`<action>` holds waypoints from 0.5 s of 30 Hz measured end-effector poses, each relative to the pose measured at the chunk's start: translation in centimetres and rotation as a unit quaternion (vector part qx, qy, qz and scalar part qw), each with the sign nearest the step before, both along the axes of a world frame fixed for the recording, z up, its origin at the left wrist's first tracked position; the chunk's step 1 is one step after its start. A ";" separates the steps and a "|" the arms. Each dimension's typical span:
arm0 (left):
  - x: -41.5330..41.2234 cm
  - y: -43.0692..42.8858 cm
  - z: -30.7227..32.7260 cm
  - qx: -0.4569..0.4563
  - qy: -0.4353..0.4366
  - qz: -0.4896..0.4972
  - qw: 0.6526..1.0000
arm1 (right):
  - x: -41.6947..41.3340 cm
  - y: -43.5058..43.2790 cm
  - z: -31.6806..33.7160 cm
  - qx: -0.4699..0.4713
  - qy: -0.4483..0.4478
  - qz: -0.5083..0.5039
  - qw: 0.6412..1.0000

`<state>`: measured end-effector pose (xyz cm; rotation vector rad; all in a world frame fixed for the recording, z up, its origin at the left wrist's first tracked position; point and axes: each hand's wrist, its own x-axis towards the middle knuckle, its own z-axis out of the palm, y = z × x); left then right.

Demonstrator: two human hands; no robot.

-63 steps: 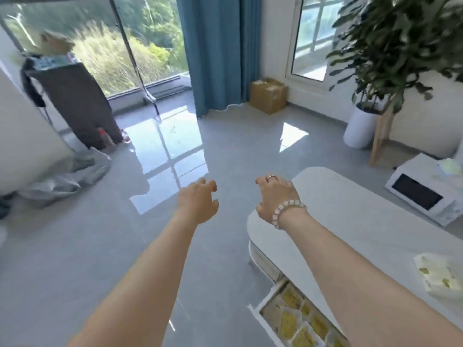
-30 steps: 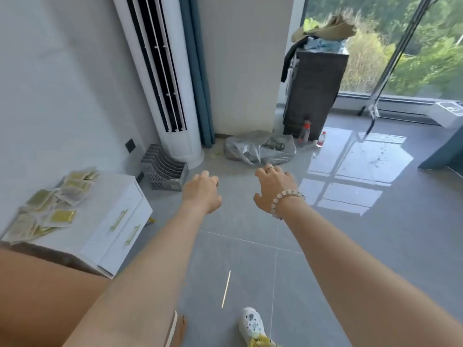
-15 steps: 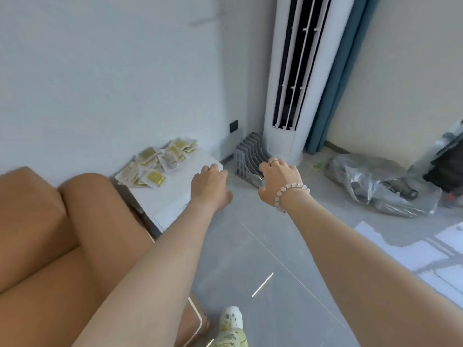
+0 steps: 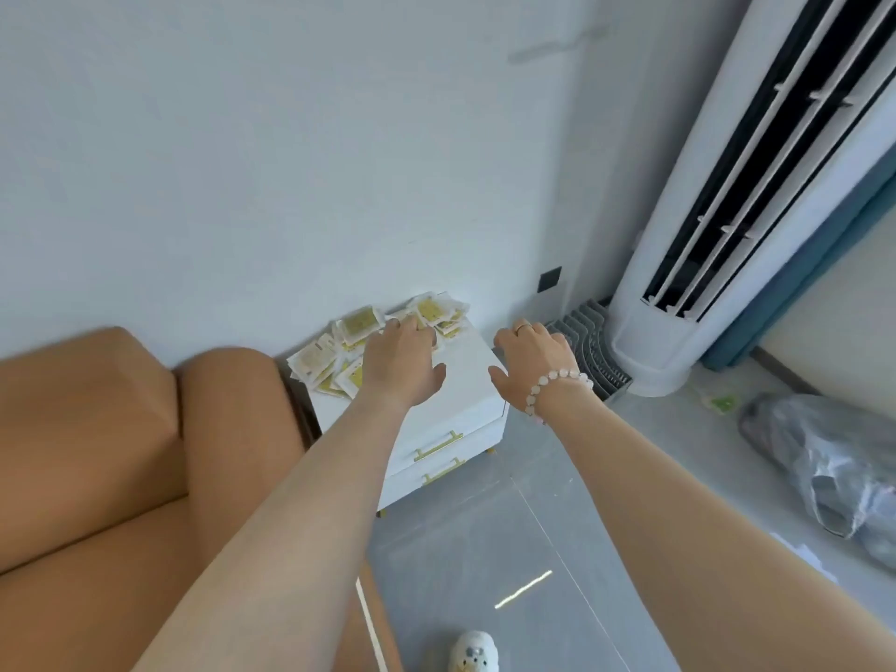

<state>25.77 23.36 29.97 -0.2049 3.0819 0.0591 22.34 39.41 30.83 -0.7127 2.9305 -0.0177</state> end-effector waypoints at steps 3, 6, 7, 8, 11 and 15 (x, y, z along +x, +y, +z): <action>-2.1 -2.0 -0.5 0.008 -0.013 0.019 1.000 | -2.7 -1.6 -0.5 0.004 -0.005 0.014 1.000; -4.1 -4.1 -1.7 0.012 -0.027 0.038 0.999 | -5.7 -3.2 -1.1 0.015 -0.010 0.032 0.999; -5.0 -4.8 -2.0 0.013 -0.028 0.044 0.999 | -6.9 -3.7 -1.3 0.018 -0.009 0.037 0.999; -5.9 -5.6 -2.3 0.014 -0.027 0.051 0.998 | -8.3 -4.2 -1.5 0.020 -0.009 0.042 0.999; -8.4 -8.5 -3.6 0.022 -0.036 0.087 0.995 | -12.7 -5.9 -2.6 0.034 -0.020 0.063 0.997; -11.7 -12.4 -6.5 -0.003 -0.083 0.148 0.985 | -18.5 -8.7 -5.4 0.067 -0.062 0.084 0.992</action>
